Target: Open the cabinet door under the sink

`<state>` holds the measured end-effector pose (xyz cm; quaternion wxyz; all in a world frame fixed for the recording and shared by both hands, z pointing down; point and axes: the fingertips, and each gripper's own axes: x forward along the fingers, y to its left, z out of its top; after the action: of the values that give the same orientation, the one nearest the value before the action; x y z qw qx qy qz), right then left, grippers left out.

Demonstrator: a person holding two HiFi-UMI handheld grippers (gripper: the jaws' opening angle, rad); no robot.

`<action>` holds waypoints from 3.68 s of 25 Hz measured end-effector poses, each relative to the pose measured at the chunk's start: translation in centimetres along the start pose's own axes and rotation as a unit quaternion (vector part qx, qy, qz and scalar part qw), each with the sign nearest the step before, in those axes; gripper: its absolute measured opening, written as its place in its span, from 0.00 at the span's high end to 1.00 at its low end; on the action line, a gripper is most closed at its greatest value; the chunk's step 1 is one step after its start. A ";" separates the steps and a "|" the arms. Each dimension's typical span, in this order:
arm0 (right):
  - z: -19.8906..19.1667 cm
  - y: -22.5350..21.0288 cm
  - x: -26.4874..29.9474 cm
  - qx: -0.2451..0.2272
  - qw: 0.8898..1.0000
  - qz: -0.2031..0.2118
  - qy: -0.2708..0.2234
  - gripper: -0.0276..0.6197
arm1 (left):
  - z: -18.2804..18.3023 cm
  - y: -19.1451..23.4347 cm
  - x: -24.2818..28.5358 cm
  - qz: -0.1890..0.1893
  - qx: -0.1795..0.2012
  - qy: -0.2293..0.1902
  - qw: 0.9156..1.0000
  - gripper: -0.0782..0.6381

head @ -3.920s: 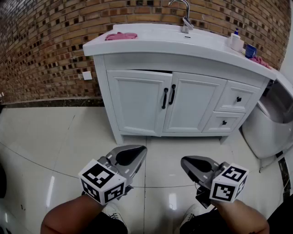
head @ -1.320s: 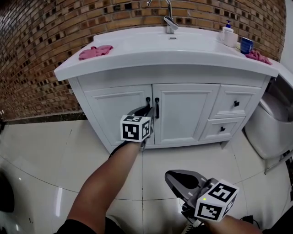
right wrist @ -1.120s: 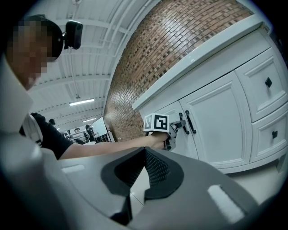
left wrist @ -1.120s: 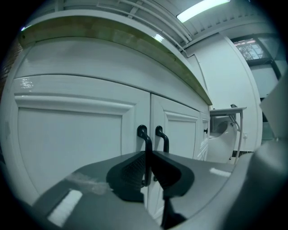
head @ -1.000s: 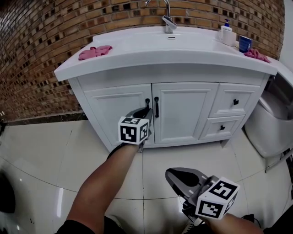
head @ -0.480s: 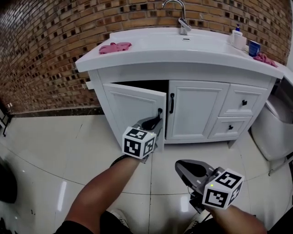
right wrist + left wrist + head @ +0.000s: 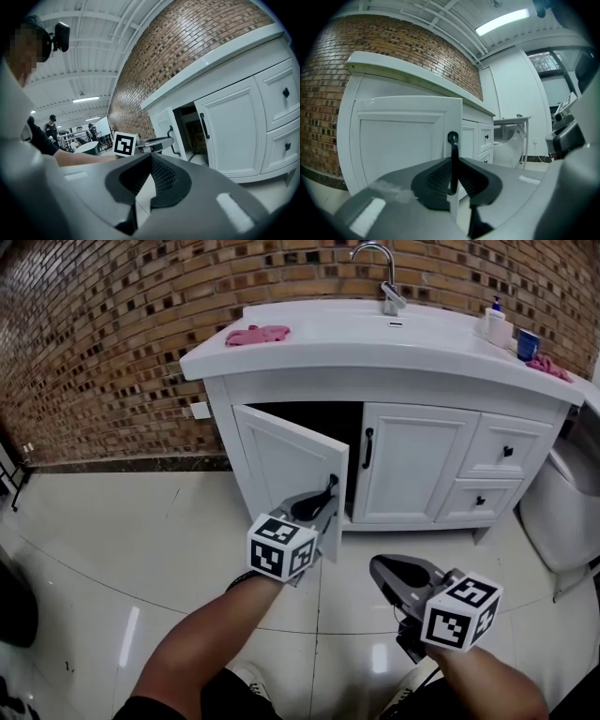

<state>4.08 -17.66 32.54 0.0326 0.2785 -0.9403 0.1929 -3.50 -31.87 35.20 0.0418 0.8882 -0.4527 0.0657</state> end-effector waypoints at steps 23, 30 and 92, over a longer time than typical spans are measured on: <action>-1.0 1.5 1.0 -0.002 0.999 0.029 0.022 0.95 | -1.6 1.6 -10.8 0.015 0.003 0.034 0.999 0.83; -2.1 2.3 2.3 -0.009 0.998 0.036 0.044 0.95 | -1.6 3.1 -13.6 0.043 -0.011 0.013 0.999 0.83; -1.5 1.2 -1.9 -0.056 0.997 -0.057 0.024 0.95 | 0.3 -7.1 -15.4 -0.077 -0.007 0.006 0.997 0.88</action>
<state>4.99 -15.19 33.21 0.0814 0.3244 -0.9313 0.1444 -6.68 -15.41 32.45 0.0561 0.9197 -0.3831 0.0647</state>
